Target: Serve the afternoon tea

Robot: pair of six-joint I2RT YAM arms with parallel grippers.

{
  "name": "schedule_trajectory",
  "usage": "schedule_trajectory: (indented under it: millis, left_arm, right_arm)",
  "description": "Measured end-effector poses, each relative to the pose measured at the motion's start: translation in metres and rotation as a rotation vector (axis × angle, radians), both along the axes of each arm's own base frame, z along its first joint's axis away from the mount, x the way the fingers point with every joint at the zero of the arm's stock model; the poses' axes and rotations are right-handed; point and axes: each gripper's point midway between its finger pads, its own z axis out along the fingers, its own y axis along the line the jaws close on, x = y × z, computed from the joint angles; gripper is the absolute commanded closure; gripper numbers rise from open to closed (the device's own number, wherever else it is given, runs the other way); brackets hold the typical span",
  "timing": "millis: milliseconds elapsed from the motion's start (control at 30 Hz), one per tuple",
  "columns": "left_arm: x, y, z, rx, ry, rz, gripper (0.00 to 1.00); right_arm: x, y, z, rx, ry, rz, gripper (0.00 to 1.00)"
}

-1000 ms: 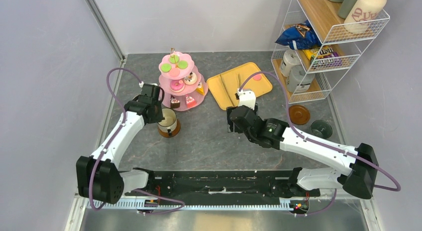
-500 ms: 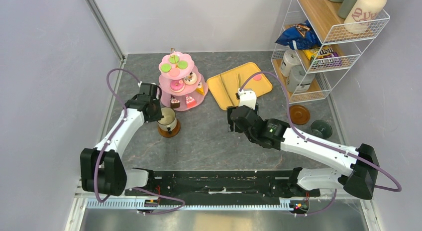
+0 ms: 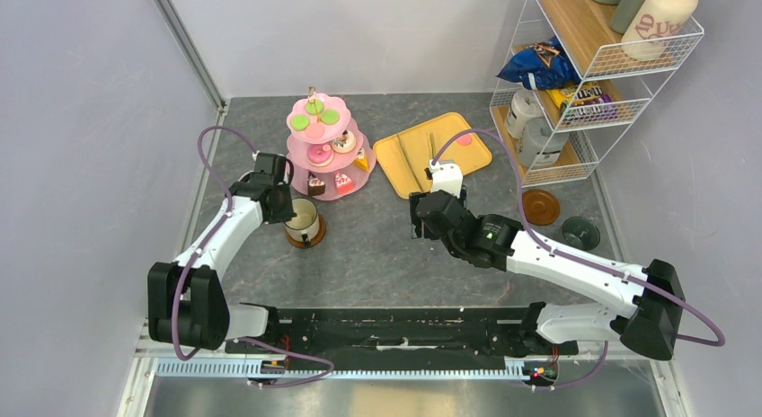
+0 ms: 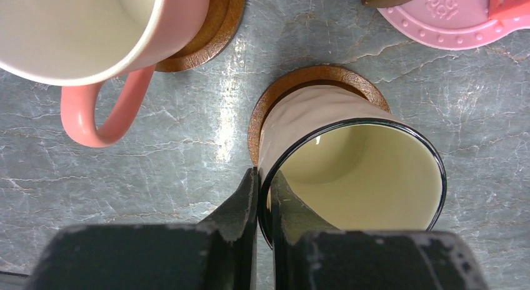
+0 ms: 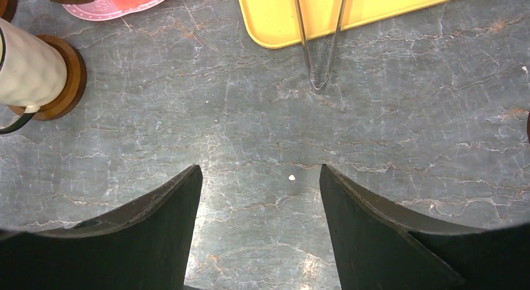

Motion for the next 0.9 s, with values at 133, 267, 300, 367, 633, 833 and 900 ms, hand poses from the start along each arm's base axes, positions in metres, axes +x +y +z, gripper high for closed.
schedule_trajectory:
  millis: [133,267,300,367,633,833,900]
  left_arm:
    - [0.001,0.000,-0.002,0.003,0.001,-0.002,0.77]
    - [0.004,0.001,-0.001,0.005,-0.010,-0.002,0.66]
    - [0.004,0.001,-0.001,0.006,-0.012,-0.003,0.64]
    - [0.005,0.001,-0.001,0.009,-0.016,-0.003,0.60]
    - [0.006,0.005,0.011,0.023,-0.065,0.001,0.34]
    - [0.005,-0.003,0.052,-0.013,-0.214,-0.014,0.30]
    - [0.003,-0.014,0.066,-0.050,-0.269,-0.037,0.30]
  right_arm:
    - [0.000,0.000,0.000,0.000,0.002,0.002,0.23]
    - [0.000,0.001,-0.001,-0.001,0.003,0.005,0.23]
    - [0.000,0.001,-0.001,-0.003,0.003,0.006,0.23]
    - [0.000,0.001,-0.001,-0.005,0.004,0.006,0.23]
    - [-0.001,0.002,-0.003,-0.009,0.010,0.014,0.23]
    - [-0.001,0.002,-0.003,-0.011,0.009,0.016,0.23]
    - [-0.001,0.002,-0.003,-0.011,0.009,0.015,0.23]
